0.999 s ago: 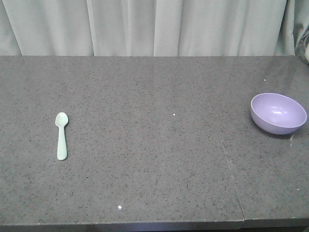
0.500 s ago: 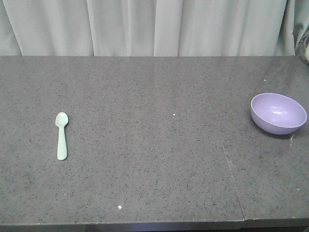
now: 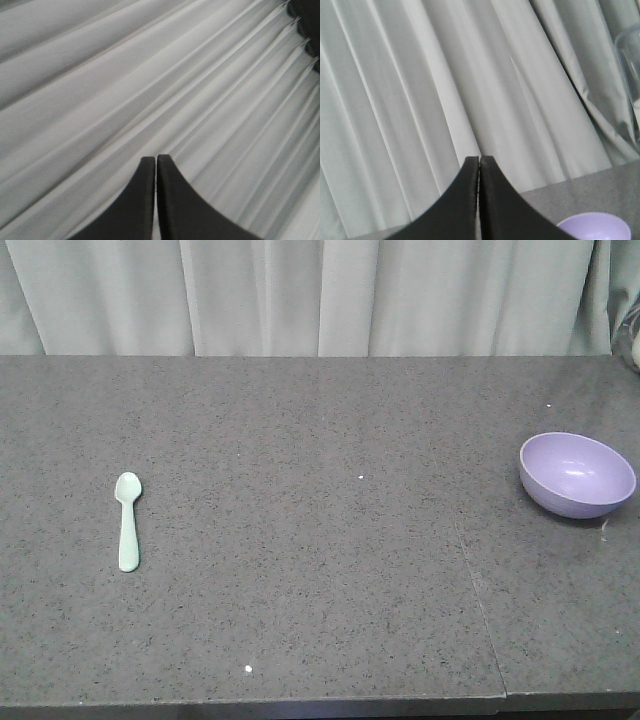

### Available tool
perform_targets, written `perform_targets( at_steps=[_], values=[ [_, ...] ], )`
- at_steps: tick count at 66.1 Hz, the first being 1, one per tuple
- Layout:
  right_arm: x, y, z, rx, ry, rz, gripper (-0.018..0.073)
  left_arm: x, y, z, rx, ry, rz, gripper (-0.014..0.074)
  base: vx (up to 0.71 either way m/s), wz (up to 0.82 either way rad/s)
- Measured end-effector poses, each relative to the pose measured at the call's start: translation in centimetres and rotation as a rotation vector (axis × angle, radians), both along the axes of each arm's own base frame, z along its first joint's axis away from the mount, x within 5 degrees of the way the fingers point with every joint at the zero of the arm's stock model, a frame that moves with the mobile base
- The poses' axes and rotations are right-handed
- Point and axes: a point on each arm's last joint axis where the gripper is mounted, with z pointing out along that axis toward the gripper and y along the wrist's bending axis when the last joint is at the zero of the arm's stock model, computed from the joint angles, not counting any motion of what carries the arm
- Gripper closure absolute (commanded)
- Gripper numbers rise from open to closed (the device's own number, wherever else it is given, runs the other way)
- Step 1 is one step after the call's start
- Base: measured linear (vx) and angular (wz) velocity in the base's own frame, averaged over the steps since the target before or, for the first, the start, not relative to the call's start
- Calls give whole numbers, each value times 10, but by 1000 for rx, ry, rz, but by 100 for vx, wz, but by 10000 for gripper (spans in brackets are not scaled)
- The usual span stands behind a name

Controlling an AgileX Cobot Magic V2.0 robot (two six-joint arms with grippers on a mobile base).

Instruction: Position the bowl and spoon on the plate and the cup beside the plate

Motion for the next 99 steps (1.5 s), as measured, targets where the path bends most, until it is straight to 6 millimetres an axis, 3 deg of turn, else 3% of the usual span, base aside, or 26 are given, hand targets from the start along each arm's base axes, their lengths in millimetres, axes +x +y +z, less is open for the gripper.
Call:
perform_targets(
  at_steps=[12, 21, 31, 40, 54, 65, 78, 92, 99],
  values=[
    [11, 7, 64, -204, 109, 41, 561, 1, -15, 1, 111, 17, -127, 603, 0, 0],
    [27, 8, 93, -252, 153, 61, 561, -4, -28, 26, 338, 59, -131, 603, 0, 0],
    [45, 8, 99, -256, 205, 72, 561, -18, -34, 61, 602, 58, -18, 603, 0, 0],
    [51, 9, 95, -264, 258, 90, 561, -34, -35, 88, 725, 1, 75, 603, 0, 0],
    [51, 9, 94, -269, 268, 94, 561, -40, -37, 105, 791, -25, 123, 603, 0, 0],
    [51, 9, 94, -269, 268, 94, 561, -18, -30, 119, 801, 94, 162, 603, 0, 0],
    [51, 9, 94, -269, 268, 94, 561, 33, -17, 124, 898, 339, 239, 603, 0, 0],
    [51, 9, 94, -269, 268, 94, 561, 87, -15, 119, 902, 501, 144, 603, 0, 0],
    [51, 9, 94, -270, 272, 97, 561, 103, -19, 115, 924, 522, 70, 603, 0, 0]
  ],
)
